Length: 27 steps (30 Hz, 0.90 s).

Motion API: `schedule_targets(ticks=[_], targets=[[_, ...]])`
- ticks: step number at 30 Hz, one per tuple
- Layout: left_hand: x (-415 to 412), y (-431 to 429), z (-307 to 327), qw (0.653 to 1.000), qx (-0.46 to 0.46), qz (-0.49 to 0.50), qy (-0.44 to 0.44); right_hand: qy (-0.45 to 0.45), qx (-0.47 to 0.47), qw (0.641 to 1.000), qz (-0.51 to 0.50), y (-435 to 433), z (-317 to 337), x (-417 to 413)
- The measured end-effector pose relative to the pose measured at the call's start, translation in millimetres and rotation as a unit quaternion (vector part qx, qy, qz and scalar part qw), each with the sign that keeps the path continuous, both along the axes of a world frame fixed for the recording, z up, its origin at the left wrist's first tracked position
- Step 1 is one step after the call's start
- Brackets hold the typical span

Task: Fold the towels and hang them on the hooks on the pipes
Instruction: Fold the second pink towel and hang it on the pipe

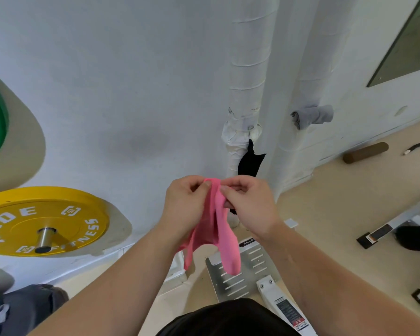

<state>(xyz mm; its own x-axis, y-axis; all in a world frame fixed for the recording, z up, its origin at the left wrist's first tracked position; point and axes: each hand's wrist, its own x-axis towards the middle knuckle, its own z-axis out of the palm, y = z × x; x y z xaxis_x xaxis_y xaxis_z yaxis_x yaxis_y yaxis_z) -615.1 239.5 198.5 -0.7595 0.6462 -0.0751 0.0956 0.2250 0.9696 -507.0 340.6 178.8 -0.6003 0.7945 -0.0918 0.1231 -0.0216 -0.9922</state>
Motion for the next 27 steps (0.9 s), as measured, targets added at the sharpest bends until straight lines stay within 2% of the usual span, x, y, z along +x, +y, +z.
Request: schedule_targets(ticks=[4, 9, 13, 27], targets=[[5, -1, 1, 1.000, 0.010, -0.023, 0.000, 0.035, -0.040, 0.997, 0.064, -6, 11, 3], [8, -3, 2, 0.997, 0.003, -0.070, -0.035, -0.005, 0.093, 0.994, 0.052, 2, 7, 10], [8, -3, 3, 0.997, 0.012, -0.059, -0.039, -0.015, 0.194, 0.979, 0.058, 6, 10, 12], [-3, -13, 6, 0.981, 0.029, -0.160, -0.103, -0.044, 0.259, 0.964, 0.047, 10, 11, 12]])
